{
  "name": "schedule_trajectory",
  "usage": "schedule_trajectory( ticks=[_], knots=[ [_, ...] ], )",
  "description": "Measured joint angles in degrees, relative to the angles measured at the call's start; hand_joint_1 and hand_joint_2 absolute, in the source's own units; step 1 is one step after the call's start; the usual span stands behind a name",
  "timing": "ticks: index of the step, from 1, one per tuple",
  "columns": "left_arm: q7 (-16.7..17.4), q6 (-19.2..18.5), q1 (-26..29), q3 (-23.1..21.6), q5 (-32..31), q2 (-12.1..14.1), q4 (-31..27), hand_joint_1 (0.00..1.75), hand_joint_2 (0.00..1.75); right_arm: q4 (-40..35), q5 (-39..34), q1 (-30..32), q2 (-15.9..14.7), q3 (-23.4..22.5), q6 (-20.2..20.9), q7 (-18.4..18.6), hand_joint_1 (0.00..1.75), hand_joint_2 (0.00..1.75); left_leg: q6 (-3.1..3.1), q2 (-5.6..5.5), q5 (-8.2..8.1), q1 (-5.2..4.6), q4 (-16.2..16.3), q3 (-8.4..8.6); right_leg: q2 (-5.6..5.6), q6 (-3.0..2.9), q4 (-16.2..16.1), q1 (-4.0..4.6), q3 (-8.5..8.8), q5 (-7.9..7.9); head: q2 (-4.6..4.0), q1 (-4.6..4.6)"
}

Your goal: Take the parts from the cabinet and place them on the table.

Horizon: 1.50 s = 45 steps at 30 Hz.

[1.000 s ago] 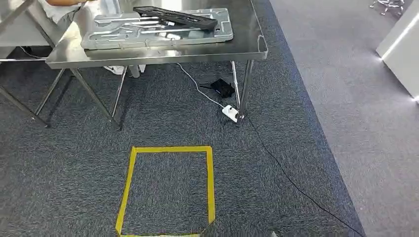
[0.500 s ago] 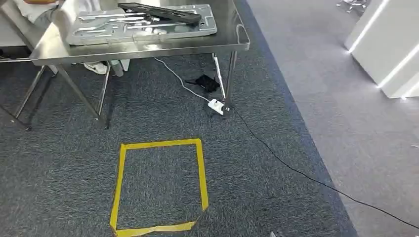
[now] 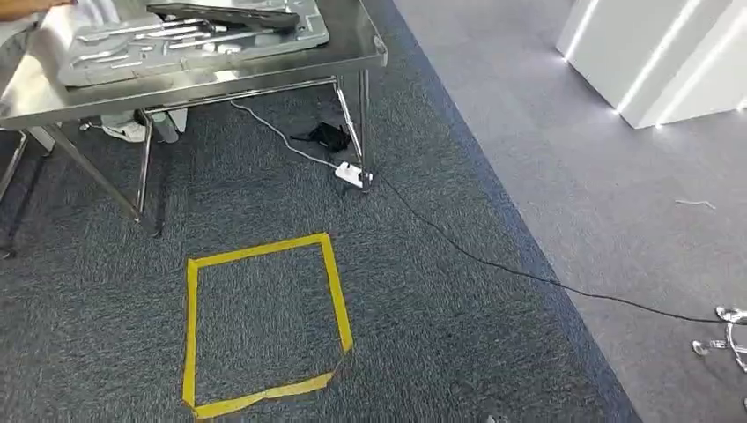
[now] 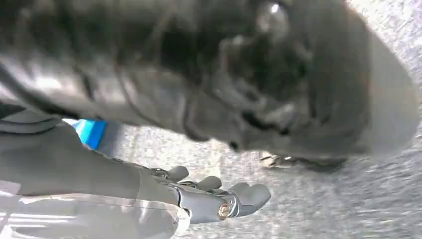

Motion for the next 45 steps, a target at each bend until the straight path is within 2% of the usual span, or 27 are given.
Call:
schedule_trajectory(
  ticks=[2,4,5,7,9,12,13,14,15,17,18,19,21,23,24,28,29,31,33,34,36,38,39,40,42,44,45],
  knots=[
    [0.0,0.0,0.23,-0.02,0.0,0.0,0.0,0.0,0.0,0.0,-0.04,-0.19,0.0,0.0,0.0,-0.02,0.0,0.0,-0.1,-0.99,-5.77,0.17,8.08,-1.98,1.12,-0.28,0.1,0.09,-1.64,1.22,0.0,0.0],
    [0.0,0.0,0.21,-0.04,0.0,0.0,0.0,0.0,0.0,0.0,-0.07,-0.21,-0.07,-0.02,0.0,-0.02,0.0,0.0,-0.1,-1.04,-6.06,0.26,12.38,-2.08,2.31,-0.14,0.38,0.12,-3.06,2.47,0.0,0.02],
    [0.0,0.0,0.15,-0.07,0.0,0.0,0.0,0.0,0.0,0.0,-0.07,-0.17,-0.07,-0.04,0.0,-0.02,0.0,0.0,-0.07,-1.05,-4.01,0.35,11.13,-0.53,2.91,-0.05,0.55,0.09,-4.05,3.03,0.0,-0.04],
    [0.0,0.07,0.07,-0.07,0.0,0.0,0.0,0.0,0.0,0.0,-0.11,-0.1,-0.05,-0.07,0.0,-0.02,0.0,0.0,0.05,-1.83,0.33,0.56,3.04,5.35,4.23,0.47,1.1,-0.13,-5.62,4.01,0.0,-0.02],
    [0.0,0.11,0.04,-0.07,0.0,0.0,0.0,0.0,0.0,0.0,-0.13,-0.22,-0.07,-0.09,0.0,-0.02,0.0,0.0,0.37,-5.58,-0.9,0.52,-5.23,10.72,5.18,1.25,1.67,-0.04,-6.79,4.74,0.0,-0.07],
    [0.07,0.24,-0.16,-0.13,-0.18,0.02,0.0,0.0,0.0,0.0,-0.15,-0.2,-0.07,-0.22,-0.02,0.0,0.0,0.0,0.75,-4.64,-1.13,0.21,-5.74,10.12,6.54,2.39,1.3,-0.27,-7.6,6.58,0.0,0.07],
    [0.07,0.46,-0.11,-0.13,-0.37,-0.02,0.0,0.0,0.0,0.04,-0.18,0.13,-0.11,-0.31,-0.02,0.0,0.0,0.0,1.34,-3.9,-0.46,0.56,-6.23,9.21,7.21,2.95,1.28,0.09,-7.83,7.12,0.0,0.07],
    [0.07,0.55,-0.21,-0.15,-0.66,-0.09,0.0,0.0,0.0,0.11,-0.2,0.19,-0.26,-0.37,-0.04,-0.02,0.0,0.0,1.97,-2.67,0.21,0.76,-6.28,9.24,6.47,2.96,1.99,-0.24,-8.46,6.05,0.0,0.06],
    [0.02,0.59,-0.15,-0.15,-0.72,-0.09,0.0,0.0,0.0,0.11,-0.28,0.14,-0.24,-0.37,-0.02,-0.04,0.0,0.0,2.35,-2.59,0.67,0.69,-6.43,8.58,4.58,3.07,4.11,0.0,-9.34,2.88,0.0,0.55],
    [-0.04,0.59,-0.05,-0.17,-0.72,-0.02,0.0,0.0,0.0,0.11,-0.28,0.04,-0.17,-0.37,0.0,0.02,0.0,0.0,2.96,-1.16,1.71,0.37,-6.17,7.26,2.65,3.19,12.28,-0.07,-11.73,-3.72,0.0,1.18],
    [-0.04,0.59,-0.03,-0.17,-0.72,0.04,0.0,0.0,0.0,0.11,-0.28,-0.03,-0.13,-0.37,0.0,0.02,0.0,0.0,3.09,-0.3,2.2,0.16,-5.93,6.38,2.19,3.3,16.56,-0.1,-12.58,-5.45,0.0,1.14],
    [-0.04,0.57,-0.06,-0.17,-0.72,0.07,0.0,0.0,0.0,0.11,-0.28,-0.06,-0.13,-0.37,0.0,0.02,0.0,0.0,3.13,0.41,2.61,-0.02,-5.71,5.54,2.01,3.35,18.69,-0.15,-12.43,-5.1,0.0,1.18],
    [-0.09,0.52,-0.12,-0.17,-0.72,0.07,0.0,0.0,0.0,0.11,-0.31,-0.04,-0.15,-0.37,0.0,0.02,0.0,0.0,3.05,1.59,3.25,-0.15,-5.12,3.99,1.75,3.24,16.19,-0.16,-8.99,-1.62,0.0,1.18],
    [-0.15,0.18,-0.18,-0.17,-0.68,0.07,0.0,0.0,0.0,0.11,-0.31,-0.09,-0.15,-0.37,0.0,0.02,0.0,0.0,2.75,2.51,3.78,-0.2,-4.44,2.86,0.11,2.67,7.09,0.04,-1.98,0.42,0.0,1.22],
    [-0.22,-0.07,-0.15,-0.17,-0.63,0.04,0.0,0.0,0.0,0.11,-0.33,-0.29,-0.2,-0.37,0.0,0.04,0.0,0.0,2.47,2.98,3.98,-0.31,-4.1,2.51,-2.18,2.31,2.48,0.65,1.01,-1.51,0.0,1.18],
    [-0.68,-0.09,-0.3,-0.17,-0.55,-0.02,0.0,0.0,0.0,0.11,-0.24,-0.28,-0.26,-0.37,0.13,0.13,0.0,0.0,1.17,5.1,5.48,-0.18,-4.34,2.37,-0.73,0.73,-0.03,1.12,0.13,-0.49,0.0,1.22],
    [-0.81,0.0,-0.31,-0.17,-0.46,0.02,0.0,0.0,0.0,0.11,-0.04,-0.2,-0.22,-0.37,0.39,0.24,0.0,0.0,0.71,4.17,4.96,-0.12,-4.23,2.01,-0.46,0.29,-0.41,0.69,-0.06,0.3,0.0,1.31],
    [-1.09,0.04,-0.04,-0.24,-0.15,0.07,0.0,0.0,0.0,0.11,0.11,-0.25,-0.24,-0.37,0.7,0.48,0.0,0.0,-0.04,0.15,-1.31,0.01,0.45,0.49,0.32,-0.46,-0.43,0.6,-1.45,1.47,0.0,1.03],
    [-1.09,0.11,0.17,-0.46,-0.13,0.07,0.0,0.0,0.0,0.11,0.09,-0.41,-0.24,-0.37,0.68,0.48,0.0,0.0,-0.25,-0.85,-6.8,0.26,8.39,-1.13,1.56,-0.74,-0.32,0.68,-3.22,2.83,0.0,1.09],
    [-1.09,0.15,0.18,-0.52,-0.13,0.07,0.0,0.0,0.0,0.11,0.09,-0.43,-0.24,-0.37,0.7,0.48,0.0,0.0,-0.29,-0.97,-7.15,0.29,10.75,-1.24,2.13,-0.67,-0.2,0.68,-3.76,3.49,0.0,1.09],
    [-1.05,0.2,0.06,-0.59,-0.09,0.07,0.0,0.0,0.0,0.11,0.09,-0.37,-0.24,-0.37,0.68,0.48,0.0,0.0,-0.24,-1.08,-3.6,0.42,9.33,1.27,3.32,-0.38,0.28,0.57,-5.95,4.86,0.0,1.07],
    [-0.88,0.26,0.03,-0.59,0.07,0.09,0.0,0.0,0.0,0.13,0.15,-0.24,-0.22,-0.37,0.63,0.85,0.0,0.0,-0.15,-2.33,0.04,0.6,0.54,7.74,4.63,0.22,0.93,0.28,-7.84,5.9,0.0,1.05],
    [-0.7,0.37,-0.05,-0.59,0.2,0.07,0.0,0.0,0.0,0.11,0.22,-0.23,-0.22,-0.37,0.57,1.03,0.0,0.0,0.03,-4.82,-1.93,0.75,-4.35,10.43,5.09,0.59,1.23,0.25,-8.52,6.37,0.0,0.98],
    [-0.63,0.37,0.05,-0.59,0.28,0.07,0.0,0.0,0.0,0.11,0.24,-0.32,-0.24,-0.37,0.57,1.11,0.0,0.0,0.33,-5.39,-2.44,0.51,-6.99,12.12,5.59,0.98,1.51,0.38,-8.88,6.85,0.0,1.18],
    [-0.55,0.44,0.02,-0.61,0.33,0.07,0.0,0.0,0.0,0.11,0.24,-0.28,-0.24,-0.37,0.5,1.16,0.0,0.0,0.68,-4.48,-2.24,0.22,-6.36,11.07,6.44,1.69,0.97,0.31,-9.08,8.14,0.0,1.09],
    [0.05,0.5,0.01,-0.61,0.37,-0.09,0.0,0.0,0.0,0.26,0.26,0.22,-0.28,-0.37,0.06,2.03,0.0,0.0,1.95,-3.07,-0.97,0.66,-6.68,10.23,7.1,2.41,0.75,0.23,-9.52,8.92,0.0,1.16],
    [0.44,0.5,-0.1,-0.61,0.39,-0.07,0.0,0.0,0.0,0.26,0.26,0.18,-0.28,-0.37,-0.28,2.58,0.0,0.0,2.42,-2.35,-0.35,0.54,-6.66,9.67,4.92,2.33,2.36,0.28,-10.27,6.32,0.0,1.27]
  ],
)
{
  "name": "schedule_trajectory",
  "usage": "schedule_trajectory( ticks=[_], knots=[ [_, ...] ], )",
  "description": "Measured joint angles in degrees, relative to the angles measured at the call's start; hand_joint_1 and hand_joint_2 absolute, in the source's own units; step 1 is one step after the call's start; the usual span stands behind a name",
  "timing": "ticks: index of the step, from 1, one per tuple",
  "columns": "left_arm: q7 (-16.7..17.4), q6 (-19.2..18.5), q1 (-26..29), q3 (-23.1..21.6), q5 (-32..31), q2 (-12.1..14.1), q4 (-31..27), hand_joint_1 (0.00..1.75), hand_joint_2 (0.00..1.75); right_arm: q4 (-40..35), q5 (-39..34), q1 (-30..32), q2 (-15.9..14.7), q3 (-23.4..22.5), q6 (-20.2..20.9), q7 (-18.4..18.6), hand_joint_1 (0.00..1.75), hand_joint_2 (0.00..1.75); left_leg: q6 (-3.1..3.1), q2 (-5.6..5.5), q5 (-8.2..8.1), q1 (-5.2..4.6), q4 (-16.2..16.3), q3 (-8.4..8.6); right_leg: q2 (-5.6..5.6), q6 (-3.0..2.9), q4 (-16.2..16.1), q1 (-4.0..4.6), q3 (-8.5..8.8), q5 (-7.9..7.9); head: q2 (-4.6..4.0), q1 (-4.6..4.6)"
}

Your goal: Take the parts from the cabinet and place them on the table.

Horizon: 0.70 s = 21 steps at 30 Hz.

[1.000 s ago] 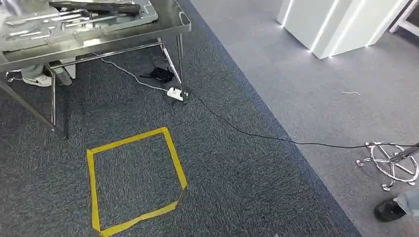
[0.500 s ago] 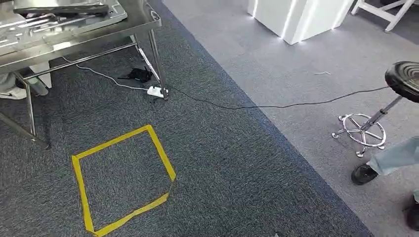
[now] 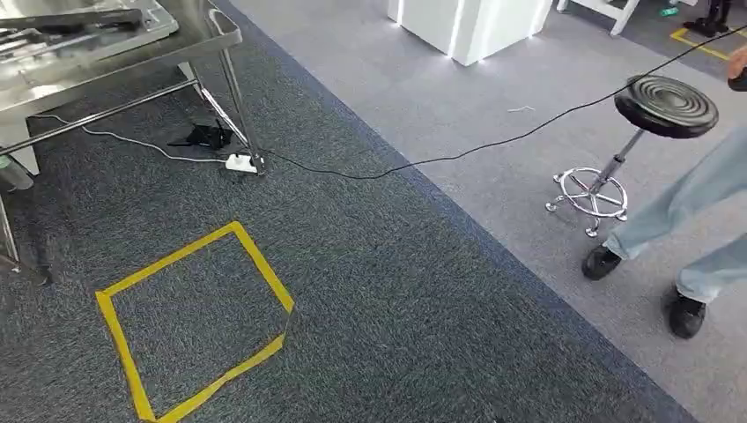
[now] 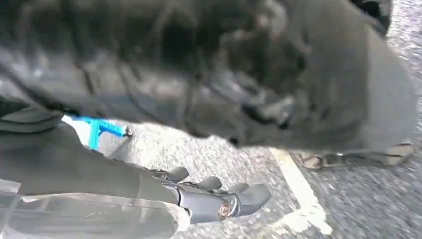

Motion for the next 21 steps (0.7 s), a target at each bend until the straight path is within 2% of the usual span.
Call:
schedule_trajectory(
  ticks=[1,2,3,4,5,6,7,8,9,10,11,12,13,14,15,16,17,18,19,20,21],
  knots=[
    [0.28,0.04,0.03,0.0,0.04,0.0,0.0,0.0,0.0,0.0,0.0,-0.02,0.02,0.0,-0.29,0.66,0.0,0.0,0.5,0.49,0.55,-0.1,0.0,-0.6,-1.63,0.23,2.94,-0.05,-0.86,-3.81,0.0,0.4],
    [0.81,0.13,0.09,0.0,0.04,0.04,0.0,0.0,0.0,0.04,-0.02,0.03,0.07,0.0,-0.46,1.4,0.0,0.0,0.92,1.15,1.0,-0.25,0.02,-1.28,-2.47,0.54,6.99,-0.25,-1.79,-7.53,0.0,0.48],
    [1.26,0.15,0.2,0.0,0.04,0.07,0.0,0.0,0.0,0.09,-0.11,0.0,0.15,0.0,-0.83,1.79,0.0,0.0,0.89,1.85,1.59,-0.38,0.1,-1.96,-2.82,0.87,11.49,-0.37,-2.64,-10.38,0.0,0.46],
    [1.64,0.18,0.21,0.0,0.04,0.09,0.0,0.0,0.0,0.09,-0.15,-0.07,0.22,0.0,-1.09,2.17,0.0,0.0,0.9,2.5,2.14,-0.53,0.16,-2.54,-2.91,1.13,15.08,-0.51,-3.02,-11.27,0.0,0.46],
    [1.92,0.2,0.17,0.0,0.07,0.09,0.0,0.0,0.0,0.09,-0.18,-0.09,0.24,0.0,-1.25,2.43,0.0,0.0,0.83,3.29,2.7,-0.62,0.32,-3.39,-2.95,1.34,16.74,-0.64,-2.56,-10.35,0.0,0.46],
    [2.05,0.26,0.11,0.0,0.07,0.07,0.0,0.0,0.0,0.09,-0.17,-0.09,0.24,0.0,-1.25,2.62,0.0,0.0,0.74,3.89,3.2,-0.65,0.62,-4.32,-3.03,1.44,16.06,-0.71,-0.99,-8.19,0.0,0.46],
    [2.14,0.28,0.08,0.0,0.04,0.07,0.0,0.0,0.0,0.09,-0.2,-0.07,0.24,0.0,-1.22,2.69,0.0,0.0,0.61,4.45,3.54,-0.65,0.89,-5.2,-3.3,1.46,13.49,-0.72,1.53,-6.17,0.0,0.46],
    [2.18,0.28,0.06,0.0,0.04,0.07,0.0,0.0,0.0,0.09,-0.2,-0.04,0.24,0.0,-1.18,2.69,0.0,0.0,0.41,4.87,3.84,-0.65,1.25,-5.91,-4.0,1.41,9.19,-0.73,5.03,-5.1,0.0,0.52],
    [2.21,0.28,-0.04,0.0,0.02,0.07,0.0,0.0,0.0,0.07,-0.2,-0.1,0.24,0.0,-1.16,2.69,0.0,0.0,0.16,5.31,4.05,-0.68,1.72,-6.23,-6.11,1.28,3.87,-0.7,9.31,-5.78,0.0,0.52],
    [2.18,0.28,0.07,0.0,0.02,0.04,0.0,0.0,0.0,0.02,-0.2,-0.34,0.24,0.0,-1.11,2.67,0.0,0.0,-0.11,5.81,4.14,-0.93,2.17,-6.73,-7.37,1.09,-0.97,0.01,12.02,-7.63,0.0,0.72],
    [2.12,0.28,0.07,-0.02,0.02,0.04,0.0,0.0,0.0,0.02,-0.18,-0.54,0.24,0.0,-1.07,2.58,0.0,0.0,-0.55,6.44,4.55,-0.85,2.25,-6.83,-7.12,0.16,-2.38,0.32,12.46,-8.35,0.0,0.5],
    [1.81,0.26,0.0,-0.02,0.02,0.07,0.0,0.0,0.0,0.02,-0.17,-0.51,0.26,0.0,-0.96,2.41,0.0,0.0,-0.96,6.97,4.99,-0.69,2.15,-6.89,-6.59,-0.23,-2.24,0.55,11.96,-7.99,0.0,0.74],
    [1.37,0.24,-0.15,-0.02,0.04,0.04,0.0,0.0,0.0,0.02,-0.11,-0.41,0.26,0.0,-0.81,2.06,0.0,0.0,-1.25,7.52,5.32,-0.54,2.1,-6.89,-6.07,-0.66,-2.2,0.71,11.59,-7.72,0.0,0.61],
    [1.02,0.17,-0.23,-0.04,0.04,0.04,0.0,0.0,0.0,0.02,-0.09,-0.21,0.26,0.0,-0.74,1.77,0.0,0.0,-1.56,7.8,5.41,-0.6,2.23,-7.01,-5.65,-1.36,-2.61,0.37,11.06,-7.13,0.0,0.57],
    [0.7,0.15,-0.27,-0.09,0.06,0.04,0.0,0.0,0.0,0.04,-0.02,-0.2,0.35,0.0,-0.64,1.45,0.0,0.0,-2.16,5.35,3.76,-0.16,3.25,-7.55,-5.39,-1.79,-2.74,0.2,10.77,-6.63,0.0,0.7],
    [0.41,0.15,-0.19,-0.22,0.07,0.04,0.0,0.0,0.0,0.04,-0.02,-0.22,0.37,0.0,-0.35,1.25,0.0,0.0,-2.32,3.11,0.97,-0.27,5.61,-8.36,-4.99,-2.29,-2.73,0.15,10.12,-6.28,0.0,0.57],
    [0.22,0.13,-0.03,-0.37,0.07,0.02,0.0,0.0,0.0,0.07,-0.02,-0.26,0.35,0.0,-0.13,1.05,0.0,0.0,-2.42,1.92,-1.97,-0.23,9.07,-9.45,-4.61,-2.74,-2.67,0.2,9.5,-5.8,0.0,0.42],
    [0.11,0.11,0.21,-0.44,0.07,0.02,0.0,0.0,0.0,0.04,0.0,-0.34,0.35,0.0,0.22,0.55,0.0,0.0,-2.45,1.41,-4.93,-0.18,13.68,-10.78,-4.04,-2.98,-2.59,0.35,8.66,-5.14,0.0,0.48],
    [-0.05,0.02,0.32,-0.48,0.02,0.02,0.0,0.0,0.0,0.04,-0.02,-0.44,0.33,0.0,0.39,0.35,0.0,0.0,-2.4,1.34,-6.4,-0.18,17.24,-11.61,-3.22,-3.05,-2.51,0.53,7.76,-4.5,0.0,0.44],
    [-0.27,0.04,0.32,-0.55,0.07,0.02,0.0,0.0,0.0,0.04,-0.02,-0.48,0.28,0.0,0.66,0.31,0.0,0.0,-2.28,1.33,-6.05,-0.18,18.85,-11.56,-2.49,-3.04,-2.36,0.61,6.86,-4.01,0.0,0.44],
    [-0.55,0.04,0.28,-0.57,0.09,0.02,0.0,0.0,0.0,0.04,-0.04,-0.45,0.26,0.0,0.81,0.31,0.0,0.0,-2.1,1.31,-4.11,-0.19,18.01,-10.38,-1.79,-3.0,-2.1,0.68,6.33,-3.48,0.0,0.5]
  ],
)
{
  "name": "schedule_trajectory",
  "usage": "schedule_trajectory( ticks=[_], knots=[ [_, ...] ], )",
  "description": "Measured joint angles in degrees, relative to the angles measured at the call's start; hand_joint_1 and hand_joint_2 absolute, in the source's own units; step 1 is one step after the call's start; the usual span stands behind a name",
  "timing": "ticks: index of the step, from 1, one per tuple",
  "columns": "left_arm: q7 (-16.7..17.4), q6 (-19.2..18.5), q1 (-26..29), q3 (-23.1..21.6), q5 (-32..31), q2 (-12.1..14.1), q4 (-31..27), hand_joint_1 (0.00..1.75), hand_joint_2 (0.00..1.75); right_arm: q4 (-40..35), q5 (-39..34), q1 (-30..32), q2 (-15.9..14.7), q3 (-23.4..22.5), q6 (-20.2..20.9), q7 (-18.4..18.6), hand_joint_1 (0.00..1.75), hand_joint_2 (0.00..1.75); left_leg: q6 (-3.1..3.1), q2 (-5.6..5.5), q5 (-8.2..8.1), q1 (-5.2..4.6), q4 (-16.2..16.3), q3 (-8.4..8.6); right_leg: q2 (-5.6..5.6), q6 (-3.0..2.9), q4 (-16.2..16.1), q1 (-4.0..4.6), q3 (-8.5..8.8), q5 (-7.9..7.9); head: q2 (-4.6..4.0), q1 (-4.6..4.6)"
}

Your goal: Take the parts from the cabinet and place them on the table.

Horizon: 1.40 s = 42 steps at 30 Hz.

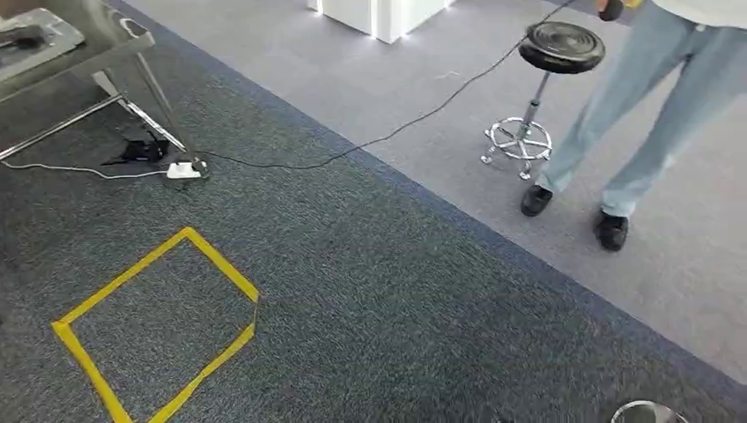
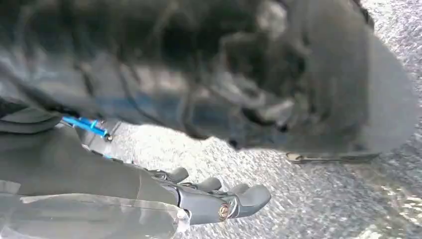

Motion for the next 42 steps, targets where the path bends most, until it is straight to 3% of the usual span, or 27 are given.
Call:
schedule_trajectory(
  ticks=[2,3,4,8,9,10,11,13,14,16,18,19,20,22,24,26,29,30,31,33,34,35,36,39,40,41,42],
  knots=[
    [-0.5,0.07,-0.11,-0.02,0.04,0.07,0.0,0.0,0.0,0.02,-0.09,0.11,0.02,0.0,0.15,0.0,0.0,0.0,0.65,-0.56,4.4,-0.11,-7.16,5.08,1.33,0.26,0.59,0.03,-1.48,0.82,0.0,-0.04],
    [-0.7,0.2,-0.12,-0.02,0.04,0.11,0.0,0.0,0.0,0.0,-0.09,0.12,0.04,0.0,0.15,0.0,0.0,0.0,1.23,-2.25,5.06,-0.26,-12.8,8.78,1.94,0.41,0.89,-0.08,-1.99,1.18,0.0,-0.09],
    [-0.88,0.2,-0.14,-0.02,0.04,0.37,0.0,0.0,0.0,0.0,-0.09,0.09,0.15,0.0,0.18,0.0,0.0,0.0,1.58,-3.75,3.44,-0.37,-16.09,10.73,2.34,0.73,1.05,0.11,-2.55,1.45,0.0,-0.02],
    [-1.36,-0.48,-0.38,-0.17,0.0,0.33,0.0,0.0,0.0,0.02,-0.17,0.21,0.13,0.0,0.31,-0.04,0.0,0.0,1.9,-2.51,3.8,-0.67,-18.2,10.61,4.02,2.29,0.72,-0.07,-3.16,3.16,0.0,-0.09],
    [-1.51,-0.52,-0.36,-0.17,0.0,-0.07,-0.02,0.0,0.0,0.02,-0.17,0.35,0.02,0.0,0.31,-0.15,0.0,0.0,2.18,-1.43,4.55,-0.01,-18.86,10.75,3.17,2.24,1.61,-0.3,-3.41,2.69,0.0,-0.05],
    [-1.61,-0.42,-0.3,-0.17,0.0,-0.07,-0.02,0.0,0.0,0.04,-0.15,0.35,0.02,0.0,0.37,-0.44,0.0,0.0,2.4,-1.22,4.93,-0.07,-19.22,10.7,1.11,2.57,3.46,0.01,-4.38,0.69,0.0,0.15],
    [-1.66,-0.35,-0.27,-0.17,0.02,-0.04,-0.02,0.0,0.0,0.04,-0.11,0.34,0.02,0.0,0.5,-0.61,0.0,0.0,3.03,-0.5,5.26,-0.08,-19.23,10.52,0.01,2.97,7.11,-0.25,-6.06,-2.08,0.0,0.55],
    [-1.66,-0.33,-0.05,-0.17,0.02,0.15,-0.02,0.0,0.0,0.04,-0.07,0.31,0.04,0.0,0.83,-0.98,0.0,0.0,2.91,0.84,5.66,-0.16,-19.08,9.7,-0.88,3.72,16.25,-0.85,-9.52,-6.67,0.0,0.57],
    [-1.66,-0.35,0.01,-0.17,0.02,0.28,-0.02,0.0,0.0,0.04,-0.07,0.35,0.04,0.0,0.88,-1.09,0.0,0.0,2.83,1.49,5.78,-0.14,-18.95,9.38,-1.06,4.03,18.28,-1.17,-9.9,-7.25,0.0,0.57],
    [-1.64,-0.37,0.01,-0.17,0.02,0.33,-0.02,0.0,0.0,0.04,-0.07,0.36,0.0,0.0,0.85,-1.09,0.0,0.0,2.63,2.58,5.88,0.01,-18.61,9.02,-1.46,4.68,15.2,-1.93,-7.07,-5.19,0.0,0.57],
    [-1.64,-0.39,-0.01,-0.17,0.02,0.35,-0.02,0.0,0.0,0.02,-0.07,0.34,-0.09,0.0,0.83,-1.14,0.0,0.0,1.92,3.56,5.43,0.4,-17.81,8.81,-2.76,5.26,5.31,-2.51,-0.6,-1.26,0.0,0.57],
    [-1.64,-0.37,-0.05,-0.17,0.02,0.42,-0.02,0.0,0.0,0.02,-0.07,0.25,-0.09,0.0,0.83,-1.16,0.0,0.0,1.26,4.09,5.01,0.43,-17.17,8.7,-4.7,5.43,1.68,-2.33,1.07,-2.06,0.0,0.55],
    [-1.64,-0.37,-0.14,-0.17,0.02,0.81,0.0,0.0,0.0,0.02,-0.07,0.23,0.04,0.0,0.83,-1.16,0.0,0.0,0.87,4.42,5.01,0.28,-17.16,8.56,-6.11,4.85,2.89,-2.08,0.52,-2.63,0.0,0.81],
    [-1.64,-0.37,-0.31,-0.22,0.02,0.85,0.0,0.0,0.0,0.02,-0.13,0.3,0.04,0.0,0.68,-1.09,0.0,0.0,-0.05,5.01,4.75,-0.07,-16.32,8.61,-4.93,3.4,2.66,-1.66,0.07,-2.15,0.0,0.13],
    [-1.51,-0.37,-0.32,-0.22,0.02,0.83,0.0,0.0,0.0,0.07,-0.17,0.3,0.04,0.0,0.33,-1.07,0.0,0.0,-0.57,5.89,4.44,0.27,-16.24,8.65,-3.94,2.49,2.58,-1.66,-0.15,-1.92,0.0,0.09],
    [-1.4,-0.37,-0.28,-0.22,0.02,0.81,0.0,0.0,0.0,0.07,-0.22,0.32,0.04,0.0,0.35,-1.05,0.0,0.0,-0.82,1.75,1.39,0.56,-12.94,7.14,-2.88,1.63,2.44,-1.55,-0.26,-1.66,0.0,-0.2],
    [-1.14,-0.31,-0.02,-0.28,0.07,0.79,0.0,0.0,0.0,0.07,-0.33,0.1,0.02,0.0,0.35,-1.07,0.0,0.0,-0.47,0.07,-4.0,0.44,-0.16,0.97,-1.0,0.77,2.45,-0.64,-0.68,-1.37,0.0,-0.35],
    [-1.07,-0.2,0.08,-0.28,0.11,0.79,0.0,0.0,0.0,0.07,-0.33,0.12,0.02,0.0,0.37,-1.07,0.0,0.0,-0.16,0.01,-3.63,0.33,1.53,-0.04,-0.14,0.64,2.46,-0.27,-0.71,-1.29,0.0,-0.35],
    [-1.01,-0.13,0.2,-0.31,0.28,0.81,0.0,0.0,0.0,0.07,-0.26,0.18,0.02,0.0,0.37,-1.07,0.0,0.0,0.27,-0.03,-1.95,0.12,0.21,0.34,0.64,0.57,2.47,-0.07,-0.69,-1.24,0.0,-0.33],
    [-1.03,-0.02,0.15,-0.31,1.14,0.85,0.0,0.0,0.0,0.07,0.5,0.3,0.24,0.0,0.31,-1.03,0.0,0.0,1.36,-0.84,3.43,-0.53,-8.2,3.92,2.08,0.47,2.57,0.16,-0.61,-1.16,0.0,-0.35],
    [-1.09,0.07,0.1,-0.29,1.53,0.92,0.0,0.0,0.0,0.07,1.13,0.3,0.52,0.0,0.11,-0.96,0.0,0.0,1.99,-2.29,5.52,-0.9,-13.19,6.13,2.67,0.45,2.57,0.12,-0.55,-1.12,0.0,-0.35],
    [-1.09,0.18,0.15,-0.28,1.95,1.33,0.02,0.0,0.0,0.07,1.66,0.34,1.29,0.04,-0.13,-0.96,0.0,0.0,2.39,-4.63,4.71,-0.94,-14.56,6.65,2.99,0.63,2.66,0.32,-0.76,-0.95,0.0,-0.08],
    [-1.18,0.17,-0.01,-0.26,2.25,1.36,0.02,0.0,0.0,0.07,2.1,0.2,1.44,0.09,-0.24,-0.94,0.0,0.0,2.21,-4.46,4.9,-1.14,-15.61,6.83,3.72,0.84,2.68,-0.13,-1.11,-0.79,0.0,-0.2],
    [-1.29,0.24,-0.36,-0.22,2.45,1.33,0.02,0.0,0.0,0.07,2.56,0.53,2.6,0.15,-0.79,-0.94,0.0,0.0,2.7,-3.17,5.66,-1.41,-16.5,7.4,5.11,2.06,1.75,-0.43,-1.31,0.1,0.0,-0.35],
    [-1.31,0.24,-0.35,-0.22,2.45,1.22,0.0,0.0,0.0,0.09,2.62,0.62,2.62,0.17,-0.85,-0.94,0.0,0.0,2.71,-2.12,6.58,-0.55,-18.0,8.02,3.91,1.89,2.73,-0.28,-1.72,-0.4,0.0,-0.26],
    [-1.33,0.26,-0.14,-0.22,2.47,1.2,0.02,0.0,0.0,0.09,2.62,0.67,2.75,0.17,-0.83,-0.92,0.0,0.0,3.09,-1.77,6.97,-0.72,-18.96,8.41,1.09,2.2,4.36,0.2,-2.4,-2.02,0.0,-0.08],
    [-1.36,0.24,-0.05,-0.22,2.47,1.2,0.0,0.0,0.0,0.09,2.67,0.63,2.86,0.17,-0.79,-0.81,0.0,0.0,3.31,-0.96,7.18,-0.7,-19.06,8.37,-0.12,2.56,7.88,0.04,-4.12,-4.46,0.0,0.18]
  ],
)
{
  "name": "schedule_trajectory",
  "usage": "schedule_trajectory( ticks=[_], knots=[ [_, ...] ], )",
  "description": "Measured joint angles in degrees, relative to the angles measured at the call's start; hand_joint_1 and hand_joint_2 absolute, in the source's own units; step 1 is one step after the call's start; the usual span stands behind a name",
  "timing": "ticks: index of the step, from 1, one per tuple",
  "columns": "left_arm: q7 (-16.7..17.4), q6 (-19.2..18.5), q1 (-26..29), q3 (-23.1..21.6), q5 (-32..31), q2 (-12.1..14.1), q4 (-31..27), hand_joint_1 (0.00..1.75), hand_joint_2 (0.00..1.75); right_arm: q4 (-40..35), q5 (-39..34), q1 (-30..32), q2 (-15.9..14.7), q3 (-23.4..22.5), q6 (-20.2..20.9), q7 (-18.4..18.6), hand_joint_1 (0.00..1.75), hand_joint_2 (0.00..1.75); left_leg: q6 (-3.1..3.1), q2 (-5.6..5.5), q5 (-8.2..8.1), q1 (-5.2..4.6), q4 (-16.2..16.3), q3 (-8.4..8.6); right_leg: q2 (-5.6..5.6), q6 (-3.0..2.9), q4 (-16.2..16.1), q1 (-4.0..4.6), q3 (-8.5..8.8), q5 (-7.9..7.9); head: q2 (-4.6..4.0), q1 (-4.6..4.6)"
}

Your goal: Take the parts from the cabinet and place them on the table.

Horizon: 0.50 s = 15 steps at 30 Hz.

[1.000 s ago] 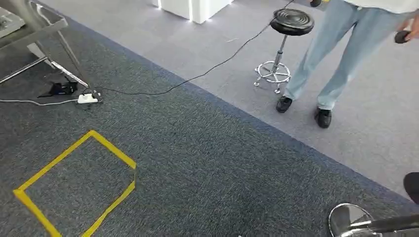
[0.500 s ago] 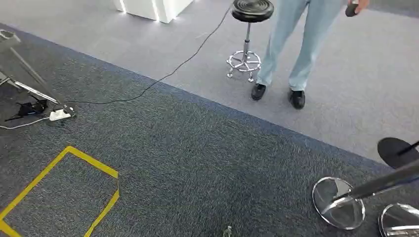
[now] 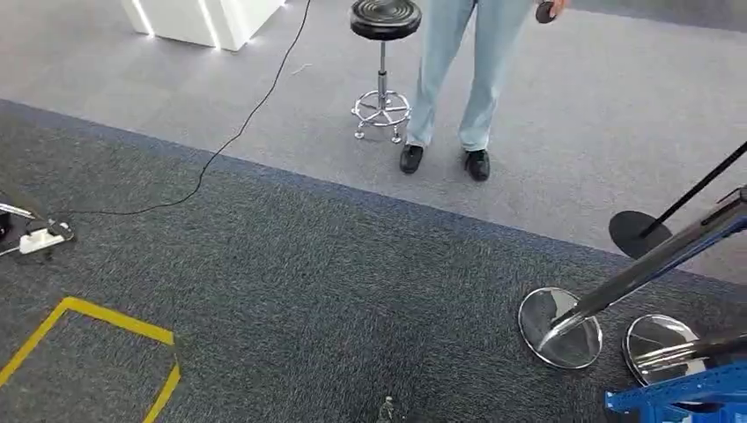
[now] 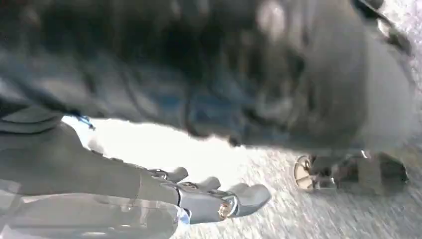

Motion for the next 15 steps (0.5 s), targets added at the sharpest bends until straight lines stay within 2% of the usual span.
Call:
schedule_trajectory(
  ticks=[1,2,3,4,5,6,7,8,9,11,12,13,14,15],
  knots=[
    [-0.02,0.02,0.09,0.0,0.0,0.0,0.02,0.0,0.0,0.0,0.0,-0.07,0.07,0.0,0.02,0.0,0.0,0.0,-0.02,0.59,0.0,-0.02,0.08,-0.19,-0.5,0.34,4.39,-0.26,-1.99,-2.19,0.0,-0.06],
    [-0.02,0.02,0.14,0.0,0.04,0.02,0.02,0.0,0.0,0.0,0.02,-0.09,0.13,0.0,0.02,0.0,0.0,0.0,-0.04,1.28,-0.04,-0.01,0.16,-0.37,-0.79,0.63,8.07,-0.55,-3.58,-3.66,0.0,-0.02],
    [-0.02,0.06,0.14,0.0,0.09,0.09,0.02,0.0,0.0,0.0,0.02,-0.06,0.15,0.0,0.02,0.0,0.0,0.0,-0.11,1.92,-0.09,0.05,0.26,-0.47,-0.97,0.97,10.08,-0.94,-4.41,-3.98,0.0,-0.04],
    [-0.02,0.06,0.11,0.0,0.13,0.09,0.02,0.0,0.0,0.0,0.02,-0.01,0.15,0.0,0.0,0.0,0.0,0.0,-0.22,2.45,-0.16,0.15,0.34,-0.49,-1.14,1.37,9.26,-1.34,-3.81,-3.03,0.0,-0.02],
    [-0.02,0.06,0.09,0.0,0.13,0.09,0.02,0.0,0.0,0.0,0.02,0.06,0.15,0.0,0.0,0.0,0.0,0.0,-0.48,2.97,-0.32,0.32,0.53,-0.48,-1.47,1.75,5.65,-1.69,-1.73,-0.91,0.0,-0.02],
    [-0.02,0.06,0.09,0.0,0.13,0.04,0.02,0.0,0.0,0.0,0.02,0.06,0.15,0.0,0.0,0.0,0.0,0.0,-0.83,3.44,-0.55,0.52,0.83,-0.45,-1.99,2.07,0.66,-1.93,1.09,1.41,0.0,-0.02],
    [-0.02,0.06,0.09,0.0,0.13,0.02,0.02,0.0,0.0,0.0,0.02,0.01,0.15,0.0,0.0,0.0,0.0,0.0,-1.37,3.91,-0.92,0.76,1.37,-0.45,-3.11,2.32,-4.51,-2.09,4.05,3.39,0.0,0.0],
    [-0.02,0.06,0.08,0.0,0.13,0.09,0.02,0.0,0.0,0.0,0.04,-0.15,0.32,0.0,0.02,0.0,0.0,0.0,-2.0,4.24,-1.36,0.59,1.86,-0.66,-4.61,2.07,-6.33,-1.55,4.87,2.32,0.0,0.04],
    [0.02,0.06,0.04,0.0,0.13,0.11,0.02,0.0,0.0,-0.02,0.02,-0.19,0.39,0.0,0.11,0.0,0.0,0.0,-2.51,4.49,-1.74,0.39,2.46,-0.75,-3.71,1.11,-6.65,-1.53,5.04,2.91,0.0,-0.11],
    [0.7,0.06,-0.18,0.0,-0.04,0.04,0.02,0.0,0.0,0.0,0.04,-0.06,0.37,0.02,0.07,-0.28,0.0,0.0,-3.09,5.12,-1.41,0.62,2.12,-0.55,-2.99,0.31,-6.06,-1.0,4.56,2.86,0.0,-0.15],
    [1.14,0.09,-0.23,0.0,-0.15,-0.02,0.02,0.0,0.0,0.0,0.04,0.01,0.35,0.02,0.02,-0.5,0.0,0.0,-3.35,5.52,-1.5,0.75,2.25,-0.48,-2.47,-0.11,-6.3,-1.06,4.41,3.05,0.0,-0.19],
    [1.4,0.09,-0.19,0.0,-0.26,-0.09,0.0,0.0,0.0,0.0,0.04,0.0,0.35,0.02,-0.07,-0.7,0.0,0.0,-3.65,5.33,-2.06,0.96,2.41,-0.88,-2.04,-0.67,-6.65,-1.37,4.6,3.38,0.0,-0.22],
    [1.53,0.2,-0.15,0.0,-0.39,-0.15,0.0,0.0,0.0,0.0,0.04,0.01,0.35,0.02,-0.09,-0.83,0.0,0.0,-3.8,3.49,-3.36,1.11,3.84,-1.13,-1.65,-0.91,-6.77,-1.31,4.64,3.48,0.0,-0.28],
    [1.53,0.26,-0.12,0.0,-0.59,-0.22,0.0,0.0,0.0,0.0,0.24,-0.08,0.33,0.02,-0.18,-0.96,0.0,0.0,-3.8,2.19,-5.81,1.18,7.78,-2.77,-1.29,-1.26,-6.76,-1.29,4.49,3.6,0.0,-0.59]
  ],
)
